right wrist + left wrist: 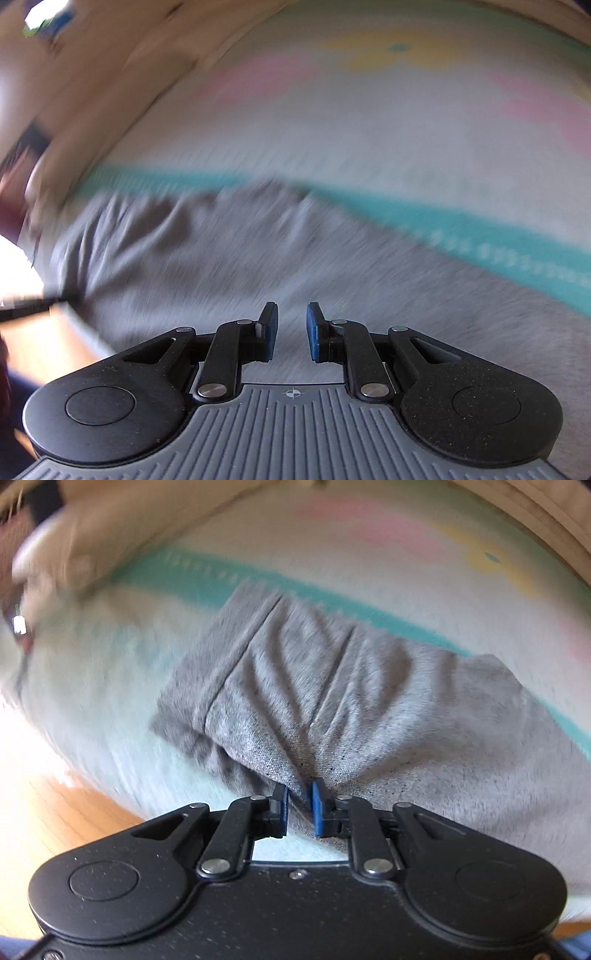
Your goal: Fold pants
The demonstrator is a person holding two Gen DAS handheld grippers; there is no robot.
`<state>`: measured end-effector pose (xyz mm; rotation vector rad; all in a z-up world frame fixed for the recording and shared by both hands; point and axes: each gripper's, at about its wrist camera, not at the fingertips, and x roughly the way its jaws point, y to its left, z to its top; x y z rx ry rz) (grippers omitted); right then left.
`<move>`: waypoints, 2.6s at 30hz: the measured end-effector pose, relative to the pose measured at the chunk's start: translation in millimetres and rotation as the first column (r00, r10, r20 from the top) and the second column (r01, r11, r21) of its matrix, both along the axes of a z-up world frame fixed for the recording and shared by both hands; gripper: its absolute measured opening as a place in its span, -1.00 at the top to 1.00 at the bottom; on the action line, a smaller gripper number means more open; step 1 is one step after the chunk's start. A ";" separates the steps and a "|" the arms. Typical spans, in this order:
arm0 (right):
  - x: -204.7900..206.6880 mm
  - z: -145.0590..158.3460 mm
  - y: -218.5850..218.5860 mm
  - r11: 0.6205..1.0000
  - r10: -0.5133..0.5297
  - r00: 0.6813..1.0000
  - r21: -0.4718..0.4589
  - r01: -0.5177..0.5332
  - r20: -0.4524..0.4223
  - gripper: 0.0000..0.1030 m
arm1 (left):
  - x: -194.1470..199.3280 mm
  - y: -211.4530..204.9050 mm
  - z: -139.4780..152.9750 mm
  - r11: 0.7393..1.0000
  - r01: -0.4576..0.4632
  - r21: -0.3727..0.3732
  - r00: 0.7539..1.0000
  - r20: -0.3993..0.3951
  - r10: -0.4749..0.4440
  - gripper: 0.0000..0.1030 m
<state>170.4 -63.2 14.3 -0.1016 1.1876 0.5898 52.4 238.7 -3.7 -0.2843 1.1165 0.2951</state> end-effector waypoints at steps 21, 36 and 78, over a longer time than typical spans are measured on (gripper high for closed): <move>-2.0 21.7 -13.2 0.994 -0.039 0.998 0.101 0.034 0.049 0.67 | 33.6 -36.1 -32.4 0.978 0.180 0.101 0.979 -0.111 -0.169 -0.12; 88.7 -19.5 24.3 0.995 -0.038 0.985 0.102 0.021 0.171 0.63 | 116.0 -16.2 -5.9 0.988 0.121 0.101 0.993 -0.016 -0.120 -0.19; 116.2 -24.8 65.4 0.986 0.148 0.970 0.048 -0.159 0.191 0.20 | 110.5 -16.2 -39.8 0.982 0.182 0.043 0.982 -0.059 -0.179 -0.49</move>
